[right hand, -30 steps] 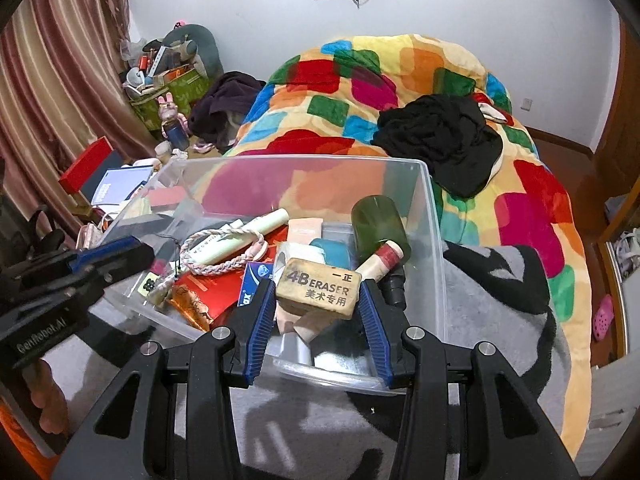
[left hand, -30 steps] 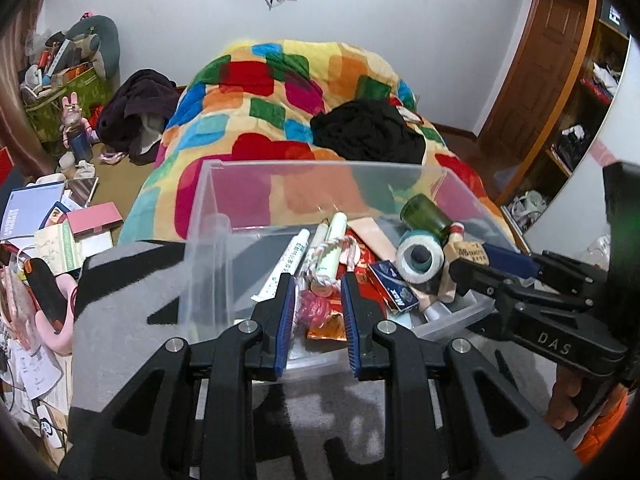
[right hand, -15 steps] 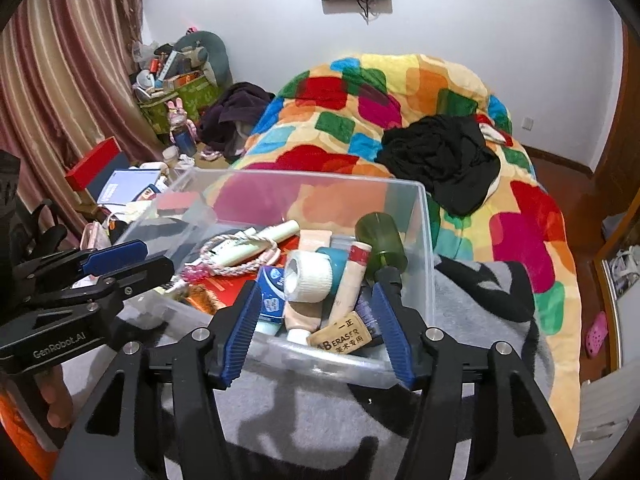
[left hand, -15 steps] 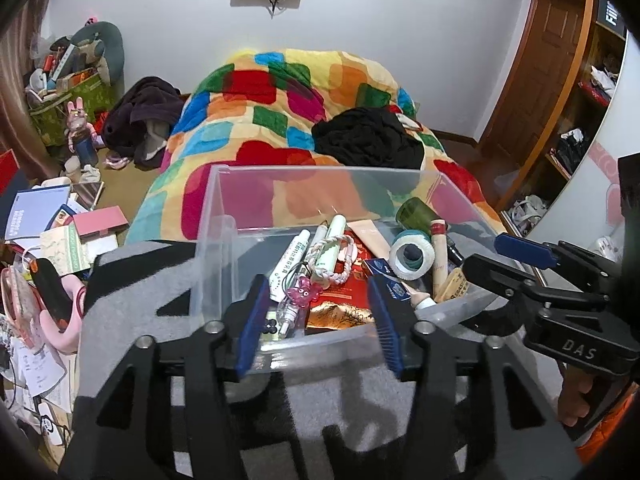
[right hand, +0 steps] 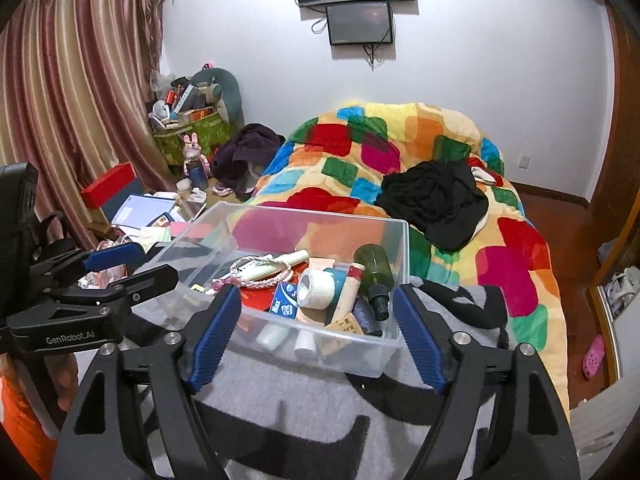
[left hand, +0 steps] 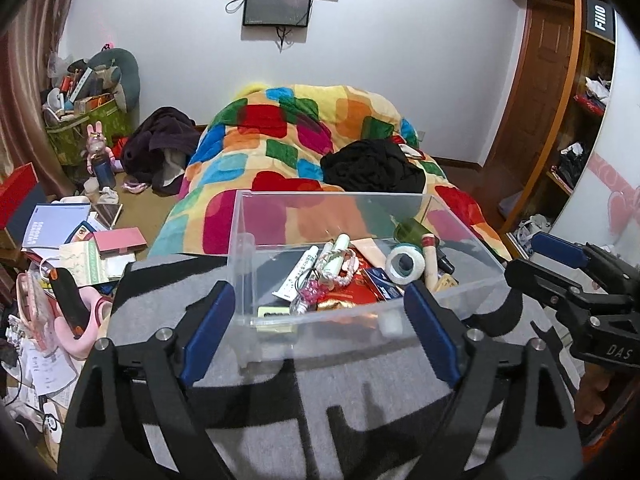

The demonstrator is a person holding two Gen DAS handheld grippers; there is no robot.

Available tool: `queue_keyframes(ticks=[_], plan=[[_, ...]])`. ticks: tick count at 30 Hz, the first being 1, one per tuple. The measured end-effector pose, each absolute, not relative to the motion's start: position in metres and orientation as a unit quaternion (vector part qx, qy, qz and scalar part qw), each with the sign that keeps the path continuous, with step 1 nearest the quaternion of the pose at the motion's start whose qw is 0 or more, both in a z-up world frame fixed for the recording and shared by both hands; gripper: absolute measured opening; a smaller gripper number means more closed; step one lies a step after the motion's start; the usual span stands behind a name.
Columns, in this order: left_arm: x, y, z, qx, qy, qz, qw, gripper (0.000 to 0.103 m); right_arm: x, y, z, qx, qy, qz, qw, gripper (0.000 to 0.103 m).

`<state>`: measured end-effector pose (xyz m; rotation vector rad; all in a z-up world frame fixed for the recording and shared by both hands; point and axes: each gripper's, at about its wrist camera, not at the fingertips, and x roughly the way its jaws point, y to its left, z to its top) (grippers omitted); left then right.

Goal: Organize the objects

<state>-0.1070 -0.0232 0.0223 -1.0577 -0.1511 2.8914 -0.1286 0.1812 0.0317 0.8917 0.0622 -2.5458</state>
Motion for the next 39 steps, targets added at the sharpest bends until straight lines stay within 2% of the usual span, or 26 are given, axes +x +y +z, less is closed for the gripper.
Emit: queue_keyframes(ticks=[16,39], plan=[[-0.083,-0.010,0.012,-0.340,-0.033,0.939,0.044,0.089,-0.114,0.184,0.007,0.346,0.027,-0.913,0.215,0.079],[-0.080,-0.010,0.012,-0.337,-0.037,0.940,0.043,0.089,-0.111,0.186,0.006,0.349,0.018,-0.912,0.214,0.079]])
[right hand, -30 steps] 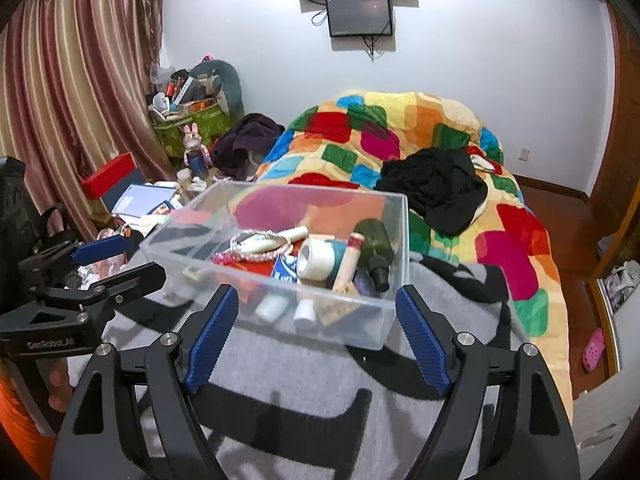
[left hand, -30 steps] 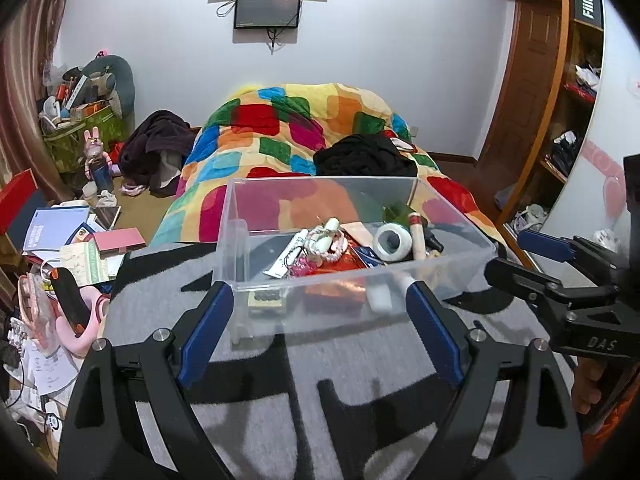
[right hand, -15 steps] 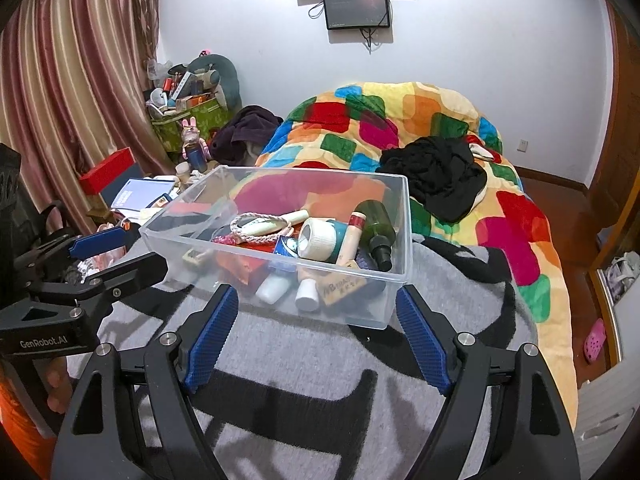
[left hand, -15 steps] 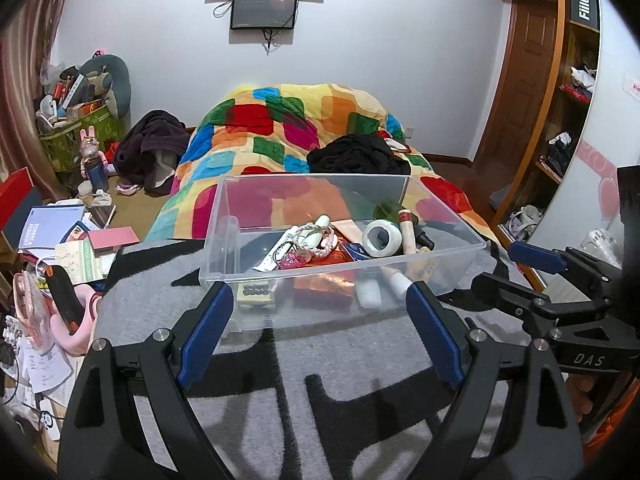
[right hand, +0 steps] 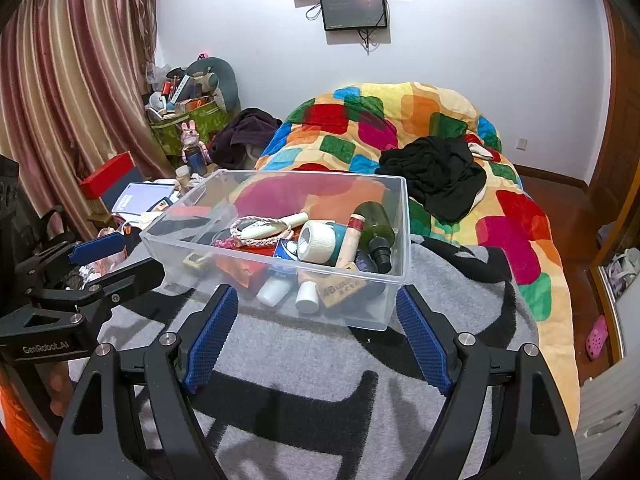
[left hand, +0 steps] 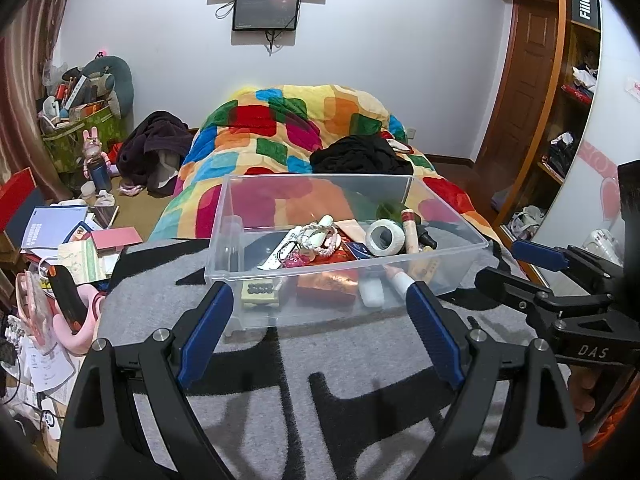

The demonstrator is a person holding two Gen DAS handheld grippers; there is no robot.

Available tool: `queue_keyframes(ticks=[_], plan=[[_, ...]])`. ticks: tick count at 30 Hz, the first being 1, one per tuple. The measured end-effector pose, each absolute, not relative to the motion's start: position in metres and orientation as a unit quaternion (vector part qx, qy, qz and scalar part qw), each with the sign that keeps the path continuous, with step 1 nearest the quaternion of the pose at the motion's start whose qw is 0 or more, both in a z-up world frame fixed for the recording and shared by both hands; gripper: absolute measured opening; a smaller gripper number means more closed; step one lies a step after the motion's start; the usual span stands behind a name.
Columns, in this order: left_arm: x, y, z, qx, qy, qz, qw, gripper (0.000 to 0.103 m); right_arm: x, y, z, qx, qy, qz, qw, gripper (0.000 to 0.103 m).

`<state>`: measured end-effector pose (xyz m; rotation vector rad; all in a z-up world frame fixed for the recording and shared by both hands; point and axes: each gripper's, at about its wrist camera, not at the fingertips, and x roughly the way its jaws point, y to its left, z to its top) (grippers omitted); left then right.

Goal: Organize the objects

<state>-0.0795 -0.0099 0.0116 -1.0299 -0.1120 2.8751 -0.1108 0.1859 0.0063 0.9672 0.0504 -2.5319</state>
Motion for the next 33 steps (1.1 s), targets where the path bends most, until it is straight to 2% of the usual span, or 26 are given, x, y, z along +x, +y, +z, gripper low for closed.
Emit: queue_keyframes(ticks=[33], plan=[[-0.0763,-0.0090,0.0088,-0.348,-0.044,0.935,0.054,0.090,-0.1101,0.1851,0.0080,0.351,0.004,-0.912,0.212,0.079]])
